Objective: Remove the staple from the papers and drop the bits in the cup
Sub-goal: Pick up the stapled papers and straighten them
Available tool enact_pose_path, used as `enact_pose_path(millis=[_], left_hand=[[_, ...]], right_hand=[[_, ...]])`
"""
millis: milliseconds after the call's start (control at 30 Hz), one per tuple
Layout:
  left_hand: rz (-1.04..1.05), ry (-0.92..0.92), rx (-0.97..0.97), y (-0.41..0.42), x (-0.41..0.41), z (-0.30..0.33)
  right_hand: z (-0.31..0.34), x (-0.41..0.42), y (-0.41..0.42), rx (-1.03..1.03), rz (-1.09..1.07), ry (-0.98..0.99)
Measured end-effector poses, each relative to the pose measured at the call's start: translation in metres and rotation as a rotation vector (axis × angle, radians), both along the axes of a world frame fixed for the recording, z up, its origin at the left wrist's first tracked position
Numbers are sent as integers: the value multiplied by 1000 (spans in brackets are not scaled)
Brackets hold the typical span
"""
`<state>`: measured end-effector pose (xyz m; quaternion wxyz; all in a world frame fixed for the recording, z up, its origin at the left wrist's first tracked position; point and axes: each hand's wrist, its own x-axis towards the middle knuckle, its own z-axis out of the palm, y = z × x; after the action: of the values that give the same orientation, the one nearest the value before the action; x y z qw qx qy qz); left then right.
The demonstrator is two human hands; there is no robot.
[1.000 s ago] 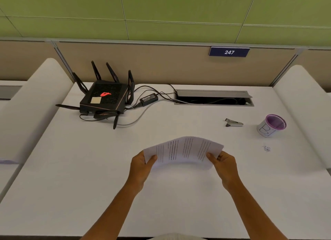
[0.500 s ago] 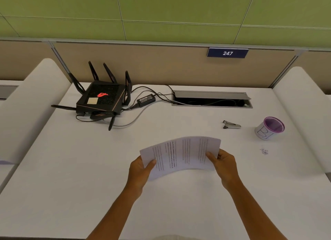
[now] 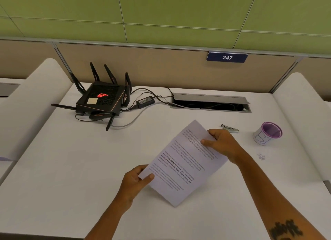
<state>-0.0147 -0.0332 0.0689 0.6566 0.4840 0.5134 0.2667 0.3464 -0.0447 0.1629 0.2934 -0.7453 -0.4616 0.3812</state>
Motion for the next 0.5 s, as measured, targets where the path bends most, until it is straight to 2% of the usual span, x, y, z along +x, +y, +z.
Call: enact_pose_path(millis=[300,500], left_hand=[[-170,70,42,15,26,19],[-166,-22,64,27,70,39]], right_hand=[[9,-2,16,-80,238,-124],[6,-12,20,-116,332,-122]])
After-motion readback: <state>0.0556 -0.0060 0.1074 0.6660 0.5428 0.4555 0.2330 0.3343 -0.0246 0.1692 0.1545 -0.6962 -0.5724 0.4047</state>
